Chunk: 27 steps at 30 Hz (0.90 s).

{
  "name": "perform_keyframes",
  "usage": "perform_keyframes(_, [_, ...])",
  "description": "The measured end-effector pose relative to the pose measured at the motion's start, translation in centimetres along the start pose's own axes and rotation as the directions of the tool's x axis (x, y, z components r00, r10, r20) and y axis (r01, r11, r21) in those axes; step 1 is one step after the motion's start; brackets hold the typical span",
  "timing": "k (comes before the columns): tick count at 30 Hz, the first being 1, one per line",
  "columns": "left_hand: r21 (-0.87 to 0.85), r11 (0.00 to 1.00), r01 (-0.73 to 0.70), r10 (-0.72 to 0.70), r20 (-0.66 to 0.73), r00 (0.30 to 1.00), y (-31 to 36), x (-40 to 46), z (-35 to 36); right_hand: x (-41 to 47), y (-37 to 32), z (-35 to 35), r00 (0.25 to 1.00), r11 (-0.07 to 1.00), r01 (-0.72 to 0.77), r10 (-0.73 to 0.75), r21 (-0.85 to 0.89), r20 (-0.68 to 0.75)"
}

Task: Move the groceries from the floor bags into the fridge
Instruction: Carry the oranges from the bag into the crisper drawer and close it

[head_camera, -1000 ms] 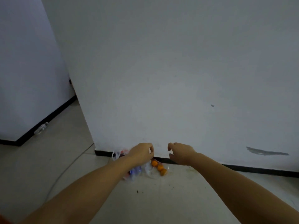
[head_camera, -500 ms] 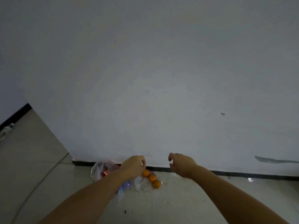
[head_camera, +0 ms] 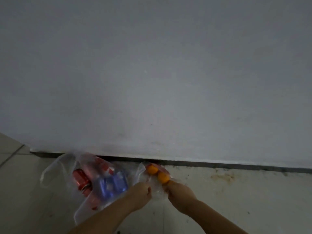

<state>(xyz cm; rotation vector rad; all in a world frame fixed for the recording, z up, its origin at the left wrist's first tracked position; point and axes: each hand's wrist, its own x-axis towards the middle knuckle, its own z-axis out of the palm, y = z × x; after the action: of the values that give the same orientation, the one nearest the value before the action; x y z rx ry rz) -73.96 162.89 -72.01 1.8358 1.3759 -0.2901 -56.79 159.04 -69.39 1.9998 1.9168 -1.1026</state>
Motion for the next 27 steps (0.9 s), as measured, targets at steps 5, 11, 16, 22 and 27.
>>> perform_keyframes(5, [0.259,0.949,-0.18,0.196,-0.036,0.98,-5.7,15.1,7.7,15.6,6.2,10.9,0.998,0.99,-0.062,0.058,-0.124,-0.038])
perform_keyframes(11, [0.613,0.762,-0.208,0.276,-0.017,0.961,-6.1,25.2,9.5,23.5,9.0,12.2,0.995,0.975,-0.099,0.1,-0.198,-0.004])
perform_keyframes(16, [0.714,0.672,-0.195,0.105,0.169,0.98,-7.8,25.9,10.9,23.9,9.6,15.9,0.997,0.938,0.0,0.027,-0.345,0.073])
perform_keyframes(22, [0.769,0.511,-0.384,0.419,0.167,0.892,-11.1,24.7,9.0,24.7,10.3,15.8,0.997,0.91,0.079,-0.073,-0.408,0.03])
perform_keyframes(27, [0.856,0.084,-0.51,0.596,0.367,0.714,-13.4,24.3,9.6,24.6,10.8,16.4,0.994,0.91,0.099,-0.111,-0.402,-0.006])
